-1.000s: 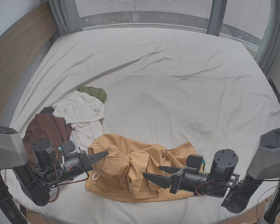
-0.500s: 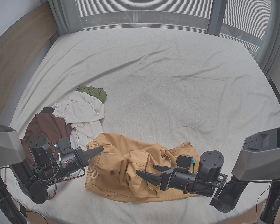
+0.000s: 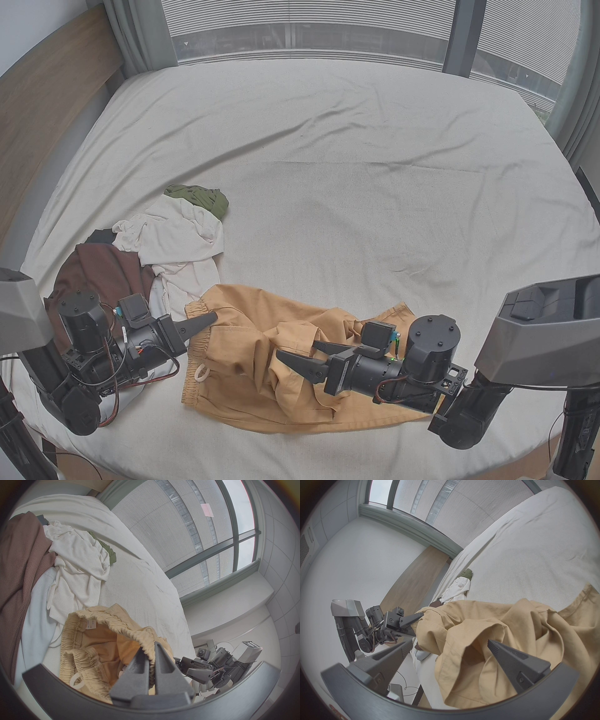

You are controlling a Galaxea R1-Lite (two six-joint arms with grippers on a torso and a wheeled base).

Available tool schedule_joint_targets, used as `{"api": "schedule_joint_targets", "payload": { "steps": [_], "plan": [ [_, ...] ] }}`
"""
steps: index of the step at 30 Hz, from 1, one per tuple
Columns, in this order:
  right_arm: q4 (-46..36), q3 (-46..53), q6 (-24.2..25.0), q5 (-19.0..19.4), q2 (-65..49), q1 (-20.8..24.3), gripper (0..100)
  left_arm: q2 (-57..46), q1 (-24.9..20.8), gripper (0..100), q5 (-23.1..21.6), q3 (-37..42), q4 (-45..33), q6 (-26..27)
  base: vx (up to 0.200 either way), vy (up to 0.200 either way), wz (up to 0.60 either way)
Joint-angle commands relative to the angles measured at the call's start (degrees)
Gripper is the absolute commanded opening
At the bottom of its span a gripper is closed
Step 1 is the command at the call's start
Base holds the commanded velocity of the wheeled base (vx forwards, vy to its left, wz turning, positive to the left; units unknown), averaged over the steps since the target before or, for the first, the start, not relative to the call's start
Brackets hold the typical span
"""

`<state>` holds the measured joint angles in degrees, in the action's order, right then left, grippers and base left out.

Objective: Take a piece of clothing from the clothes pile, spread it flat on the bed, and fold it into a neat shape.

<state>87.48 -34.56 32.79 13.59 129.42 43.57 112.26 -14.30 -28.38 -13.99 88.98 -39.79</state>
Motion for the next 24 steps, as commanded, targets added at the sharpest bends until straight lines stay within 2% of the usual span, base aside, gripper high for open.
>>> {"api": "schedule_joint_targets", "payload": {
  "steps": [1, 16, 17, 24],
  "plan": [
    [-0.03, -1.83, -0.01, 0.21, 1.28, 0.29, 100, -0.11, -0.11, 0, -0.01, 0.02, 0.05, -0.02, 0.0, 0.0, 0.0],
    [-5.83, -7.28, -0.01, 0.21, 1.54, 1.87, 100, -0.2, -0.11, 0, 0.08, -0.07, 0.05, 0.59, 0.0, 0.0, 0.0],
    [-6.09, -7.36, -0.1, 0.21, 1.54, 1.87, 0, -0.2, -0.11, 0, 0.08, -0.07, 0.05, 0.59, 0.0, 0.0, 0.0],
    [-6.44, -7.45, -0.1, 0.21, 1.63, 1.87, 0, -0.11, -0.2, 0, 0.08, -0.07, 0.05, 0.59, 0.0, 0.0, 0.0]
  ]
}}
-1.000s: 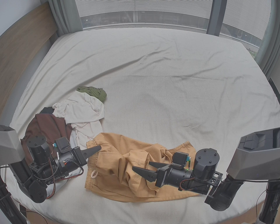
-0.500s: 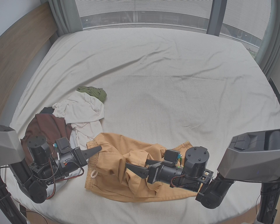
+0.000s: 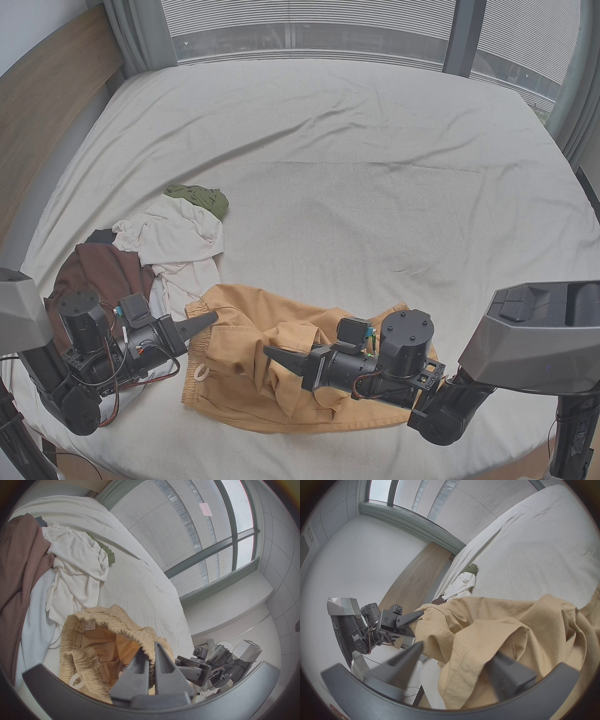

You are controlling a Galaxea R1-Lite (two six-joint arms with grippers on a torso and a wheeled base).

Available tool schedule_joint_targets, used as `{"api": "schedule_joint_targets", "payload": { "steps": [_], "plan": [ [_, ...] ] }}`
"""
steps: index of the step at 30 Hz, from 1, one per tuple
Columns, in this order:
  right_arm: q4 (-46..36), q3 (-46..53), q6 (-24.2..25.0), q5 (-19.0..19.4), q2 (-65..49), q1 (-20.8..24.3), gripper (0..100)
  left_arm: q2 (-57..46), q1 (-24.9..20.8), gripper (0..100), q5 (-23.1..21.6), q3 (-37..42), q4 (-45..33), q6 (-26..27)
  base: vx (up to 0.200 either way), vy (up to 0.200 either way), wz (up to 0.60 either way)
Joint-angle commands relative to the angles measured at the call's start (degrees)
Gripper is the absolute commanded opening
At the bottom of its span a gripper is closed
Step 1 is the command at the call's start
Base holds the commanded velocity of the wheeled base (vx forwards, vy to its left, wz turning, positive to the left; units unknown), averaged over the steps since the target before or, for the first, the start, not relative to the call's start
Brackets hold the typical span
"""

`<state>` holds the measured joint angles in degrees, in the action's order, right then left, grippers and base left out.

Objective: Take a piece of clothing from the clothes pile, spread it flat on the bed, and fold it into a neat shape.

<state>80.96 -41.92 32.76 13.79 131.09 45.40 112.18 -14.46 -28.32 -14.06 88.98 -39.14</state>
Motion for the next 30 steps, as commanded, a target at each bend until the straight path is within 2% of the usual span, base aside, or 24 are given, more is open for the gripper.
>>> {"api": "schedule_joint_targets", "payload": {
  "steps": [1, 9, 22, 25, 30],
  "plan": [
    [0.08, -0.18, -0.06, 0.01, -0.04, 0.04, 0, -0.03, -0.04, 0, 0.02, -0.01, 0.05, -0.06, 0.0, 0.0, 0.0],
    [0.69, 0.53, -0.06, -0.16, -0.74, -0.05, 0, -0.03, -0.04, 0, 0.02, -0.01, 0.05, -0.06, 0.0, 0.0, 0.0],
    [2.54, 12.74, -0.41, 0.27, -14.37, -6.46, 0, -3.46, -1.45, 0, -0.07, -0.27, 0.05, -0.32, 0.0, 0.0, 0.0],
    [4.12, 16.26, -4.28, 0.54, -16.48, -7.43, 0, -3.55, -2.24, 0, 0.02, -0.18, 0.05, -0.14, 0.0, 0.0, 0.0],
    [7.28, 19.42, -4.98, 2.12, -17.44, -7.6, 0, -4.34, -2.15, 0, 0.02, -0.18, 0.05, -0.06, 0.0, 0.0, 0.0]
  ]
}}
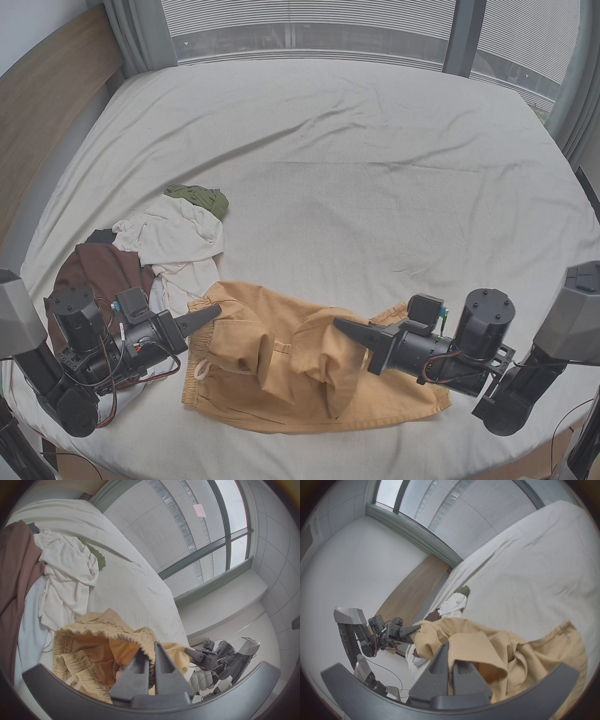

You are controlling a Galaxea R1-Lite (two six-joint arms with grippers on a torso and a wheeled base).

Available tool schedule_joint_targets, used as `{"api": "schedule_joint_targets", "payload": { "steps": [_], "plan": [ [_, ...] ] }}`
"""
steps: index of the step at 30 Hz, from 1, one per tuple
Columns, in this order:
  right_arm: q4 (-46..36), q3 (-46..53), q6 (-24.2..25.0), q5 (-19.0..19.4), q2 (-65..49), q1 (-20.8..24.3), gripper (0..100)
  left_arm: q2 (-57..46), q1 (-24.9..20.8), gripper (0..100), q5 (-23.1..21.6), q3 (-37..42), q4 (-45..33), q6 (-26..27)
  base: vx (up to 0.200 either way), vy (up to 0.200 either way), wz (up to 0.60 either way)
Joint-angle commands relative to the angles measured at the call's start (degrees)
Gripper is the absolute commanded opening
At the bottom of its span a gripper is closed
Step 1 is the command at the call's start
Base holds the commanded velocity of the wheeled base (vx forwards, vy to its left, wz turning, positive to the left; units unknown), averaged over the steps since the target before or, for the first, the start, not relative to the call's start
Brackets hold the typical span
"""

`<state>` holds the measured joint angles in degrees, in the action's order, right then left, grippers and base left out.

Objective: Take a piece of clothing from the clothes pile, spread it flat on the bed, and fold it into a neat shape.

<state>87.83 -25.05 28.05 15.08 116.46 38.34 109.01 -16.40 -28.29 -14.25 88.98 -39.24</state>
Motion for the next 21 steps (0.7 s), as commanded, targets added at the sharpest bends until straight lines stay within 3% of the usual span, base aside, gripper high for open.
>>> {"api": "schedule_joint_targets", "payload": {
  "steps": [1, 7, 21],
  "plan": [
    [0.41, 3.08, -0.19, 1.53, -3.25, -0.99, 0, -1.69, -0.21, 0, -0.01, 0.01, 0.14, 0.04, 0.0, 0.0, 0.0],
    [0.41, 3.52, -0.19, 5.93, -5.01, -5.73, 0, -3.54, -0.21, 0, -0.01, -0.43, 0.05, -0.22, 0.0, 0.0, 0.0],
    [0.41, 3.34, 0.43, 8.04, -6.86, -10.65, 0, -5.74, 0.4, 0, -0.09, -1.39, 0.14, -0.49, 0.0, 0.0, 0.0]
  ]
}}
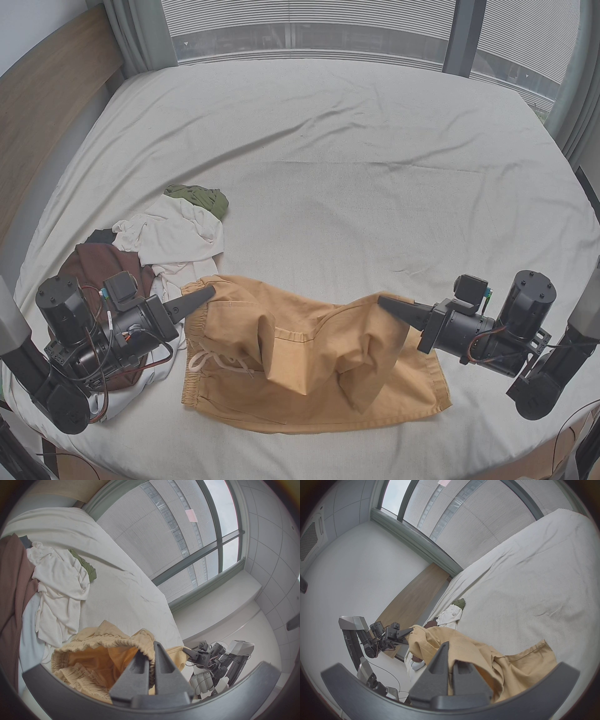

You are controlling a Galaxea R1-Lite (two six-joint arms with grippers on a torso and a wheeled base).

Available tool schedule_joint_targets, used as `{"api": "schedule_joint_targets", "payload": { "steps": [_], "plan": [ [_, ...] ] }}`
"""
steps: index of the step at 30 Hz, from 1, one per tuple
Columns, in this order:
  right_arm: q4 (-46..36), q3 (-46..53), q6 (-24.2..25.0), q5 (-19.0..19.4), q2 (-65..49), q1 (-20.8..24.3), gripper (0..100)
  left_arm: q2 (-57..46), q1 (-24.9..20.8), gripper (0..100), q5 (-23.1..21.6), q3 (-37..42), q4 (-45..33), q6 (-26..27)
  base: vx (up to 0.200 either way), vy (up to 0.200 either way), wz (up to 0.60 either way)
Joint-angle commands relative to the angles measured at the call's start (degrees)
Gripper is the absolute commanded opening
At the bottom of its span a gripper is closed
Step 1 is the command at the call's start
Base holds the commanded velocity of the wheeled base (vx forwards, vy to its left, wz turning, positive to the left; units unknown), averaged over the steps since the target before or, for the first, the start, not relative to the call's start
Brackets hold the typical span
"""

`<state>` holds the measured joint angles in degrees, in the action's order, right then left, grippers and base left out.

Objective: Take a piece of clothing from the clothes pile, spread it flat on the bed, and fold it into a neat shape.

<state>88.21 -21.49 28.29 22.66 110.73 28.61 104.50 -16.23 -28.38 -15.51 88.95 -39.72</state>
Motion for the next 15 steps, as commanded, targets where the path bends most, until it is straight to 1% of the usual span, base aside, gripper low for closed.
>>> {"api": "schedule_joint_targets", "payload": {
  "steps": [1, 4, 7, 11, 15],
  "plan": [
    [-0.06, -0.3, 0.36, 0.63, -1.3, -1.28, 0, -1.31, 0.23, 0, -0.01, -0.14, 0.17, 0.08, 0.0, 0.0, 0.0],
    [-0.06, -0.48, 0.45, 0.72, -1.83, -1.8, 0, -1.31, 0.32, 0, -0.01, -0.23, 0.17, 0.08, 0.0, 0.0, 0.0],
    [-0.06, -1.18, 0.45, 0.89, -1.92, -3.21, 0, -1.23, 1.9, 0, -0.01, -0.84, 0.08, 0.08, 0.0, 0.0, 0.0],
    [-0.06, -1.27, 0.53, 2.3, -2.45, -4.35, 0, -1.23, 2.95, 0, -0.01, -1.54, 0.08, -0.1, 0.0, 0.0, 0.0],
    [-0.06, -2.15, 0.53, 2.39, -2.53, -5.32, 0, -0.87, 4.27, 0, -0.01, -2.25, 0.08, -0.1, 0.0, 0.0, 0.0]
  ]
}}
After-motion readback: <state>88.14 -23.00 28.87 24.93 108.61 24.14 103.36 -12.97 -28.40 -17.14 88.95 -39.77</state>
